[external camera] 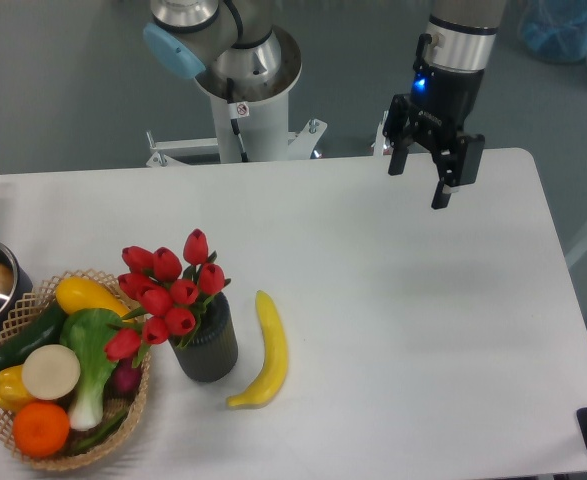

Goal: Pick up the flowers from the vase
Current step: 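Move the open gripper toward the red tulips in the black vase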

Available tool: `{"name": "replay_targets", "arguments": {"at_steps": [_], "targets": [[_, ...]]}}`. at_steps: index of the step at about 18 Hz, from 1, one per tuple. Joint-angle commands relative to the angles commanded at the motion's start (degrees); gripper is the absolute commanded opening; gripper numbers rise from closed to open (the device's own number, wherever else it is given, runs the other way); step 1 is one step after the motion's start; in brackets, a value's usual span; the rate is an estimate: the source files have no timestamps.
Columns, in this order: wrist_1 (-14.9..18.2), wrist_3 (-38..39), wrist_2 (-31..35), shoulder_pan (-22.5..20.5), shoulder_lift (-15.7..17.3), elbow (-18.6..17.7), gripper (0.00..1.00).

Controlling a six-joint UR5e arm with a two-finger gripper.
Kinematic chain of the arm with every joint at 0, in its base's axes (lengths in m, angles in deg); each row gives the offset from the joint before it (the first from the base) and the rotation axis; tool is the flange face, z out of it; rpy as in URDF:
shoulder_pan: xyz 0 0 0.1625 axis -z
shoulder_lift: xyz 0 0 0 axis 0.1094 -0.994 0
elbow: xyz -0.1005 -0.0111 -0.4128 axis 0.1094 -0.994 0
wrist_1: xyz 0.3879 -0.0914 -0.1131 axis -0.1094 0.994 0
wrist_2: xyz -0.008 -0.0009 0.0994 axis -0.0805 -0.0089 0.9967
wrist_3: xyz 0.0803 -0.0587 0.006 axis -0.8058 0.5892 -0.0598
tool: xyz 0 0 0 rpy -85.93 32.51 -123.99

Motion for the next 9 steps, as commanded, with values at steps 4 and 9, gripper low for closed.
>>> {"name": "replay_targets", "arguments": {"at_steps": [4, 9], "targets": [[-0.4, 0.0, -0.1, 0.5, 0.3, -0.4, 1.0], [-0.6, 2.8, -0.7, 1.6, 1.6, -2.7, 1.0]]}}
